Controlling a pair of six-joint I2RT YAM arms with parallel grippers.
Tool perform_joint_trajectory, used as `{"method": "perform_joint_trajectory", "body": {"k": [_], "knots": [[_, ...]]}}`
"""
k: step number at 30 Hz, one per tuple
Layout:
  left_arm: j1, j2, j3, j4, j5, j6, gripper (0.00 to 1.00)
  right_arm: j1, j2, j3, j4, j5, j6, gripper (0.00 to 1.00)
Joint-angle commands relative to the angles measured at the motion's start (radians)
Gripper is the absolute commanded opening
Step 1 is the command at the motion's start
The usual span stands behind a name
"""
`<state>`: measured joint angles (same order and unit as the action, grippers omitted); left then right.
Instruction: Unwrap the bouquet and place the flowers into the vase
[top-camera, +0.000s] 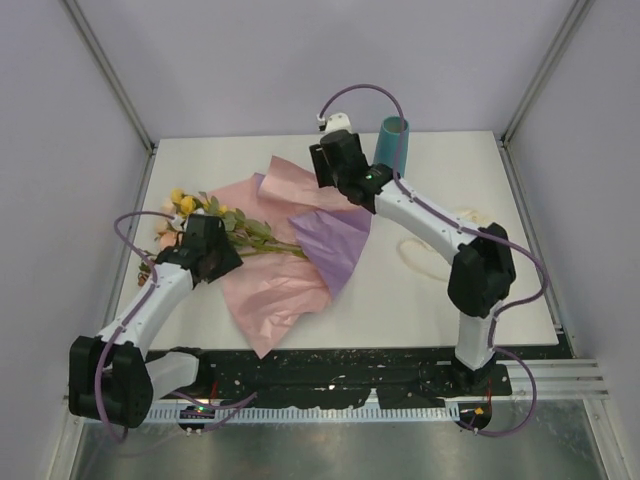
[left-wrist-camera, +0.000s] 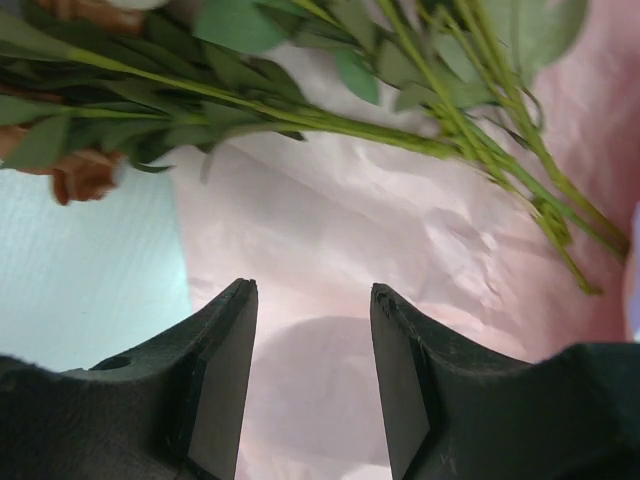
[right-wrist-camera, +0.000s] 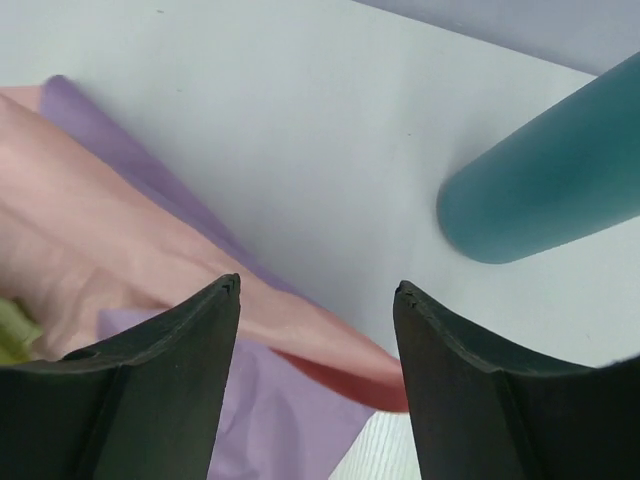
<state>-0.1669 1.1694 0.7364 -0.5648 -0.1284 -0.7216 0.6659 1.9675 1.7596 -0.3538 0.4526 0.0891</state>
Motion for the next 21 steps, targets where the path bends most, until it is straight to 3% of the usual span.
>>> {"method": "perform_joint_trajectory", "body": {"k": [1,6,10,16,21], "knots": [[-0.069,-0.042,0.008,0.057,0.093,-0.019,0.53,0.099,-0.186,-0.145,0.056,-0.028,0.058,0.7],[-0.082,-0.043,-0.077,0.124,0.171,-0.07,0.52,0.231,-0.303,-0.388,0.18,0.029,0.146,0.77],[-0.089,-0.051,-0.12,0.131,0.148,-0.079,0.52,0.319,-0.337,-0.526,0.278,0.023,0.195,0.75],[-0.098,-0.027,-0.181,0.155,0.086,-0.093,0.53,0.373,-0.248,-0.558,0.295,0.066,0.207,0.69],[-0.098,0.056,-0.144,0.115,0.058,-0.075,0.53,0.376,-0.15,-0.545,0.332,0.112,0.169,0.67]]}}
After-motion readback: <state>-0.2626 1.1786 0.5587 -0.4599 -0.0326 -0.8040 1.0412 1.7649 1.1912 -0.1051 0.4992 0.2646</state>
